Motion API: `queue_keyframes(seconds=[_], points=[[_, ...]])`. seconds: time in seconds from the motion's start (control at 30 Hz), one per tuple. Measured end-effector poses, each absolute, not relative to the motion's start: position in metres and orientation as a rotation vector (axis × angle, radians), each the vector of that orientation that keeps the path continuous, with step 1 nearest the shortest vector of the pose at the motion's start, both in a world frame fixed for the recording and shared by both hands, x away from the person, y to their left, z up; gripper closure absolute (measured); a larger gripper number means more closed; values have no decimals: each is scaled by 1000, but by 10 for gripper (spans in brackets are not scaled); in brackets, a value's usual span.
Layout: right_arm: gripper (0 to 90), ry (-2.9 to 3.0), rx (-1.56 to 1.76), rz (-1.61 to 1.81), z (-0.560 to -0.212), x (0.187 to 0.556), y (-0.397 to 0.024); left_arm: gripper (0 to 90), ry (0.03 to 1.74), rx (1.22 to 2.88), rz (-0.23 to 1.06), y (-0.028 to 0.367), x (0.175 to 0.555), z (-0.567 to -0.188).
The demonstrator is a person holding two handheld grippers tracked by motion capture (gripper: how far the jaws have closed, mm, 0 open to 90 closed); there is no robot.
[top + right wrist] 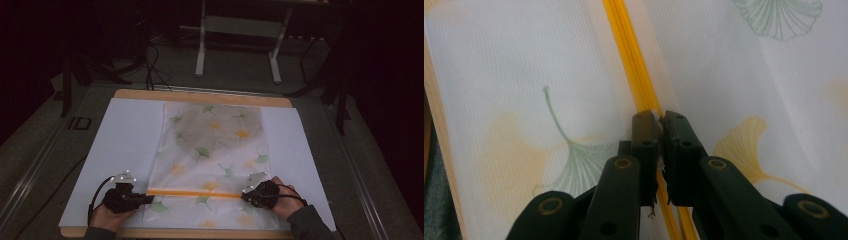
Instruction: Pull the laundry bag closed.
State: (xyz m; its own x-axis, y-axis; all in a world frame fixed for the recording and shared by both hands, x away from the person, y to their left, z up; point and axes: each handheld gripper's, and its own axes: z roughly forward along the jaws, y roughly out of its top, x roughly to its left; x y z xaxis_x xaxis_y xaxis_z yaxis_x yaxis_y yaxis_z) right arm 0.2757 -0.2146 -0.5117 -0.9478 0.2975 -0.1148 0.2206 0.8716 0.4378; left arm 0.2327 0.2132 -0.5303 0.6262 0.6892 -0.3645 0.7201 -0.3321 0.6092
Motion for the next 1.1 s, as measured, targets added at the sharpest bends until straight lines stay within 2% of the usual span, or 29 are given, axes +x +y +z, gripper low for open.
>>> queue_keyframes(seconds=[1.1], points=[[849,2868,456,565,-509,276,-244,867,1103,2085,-51,213,233,-531]])
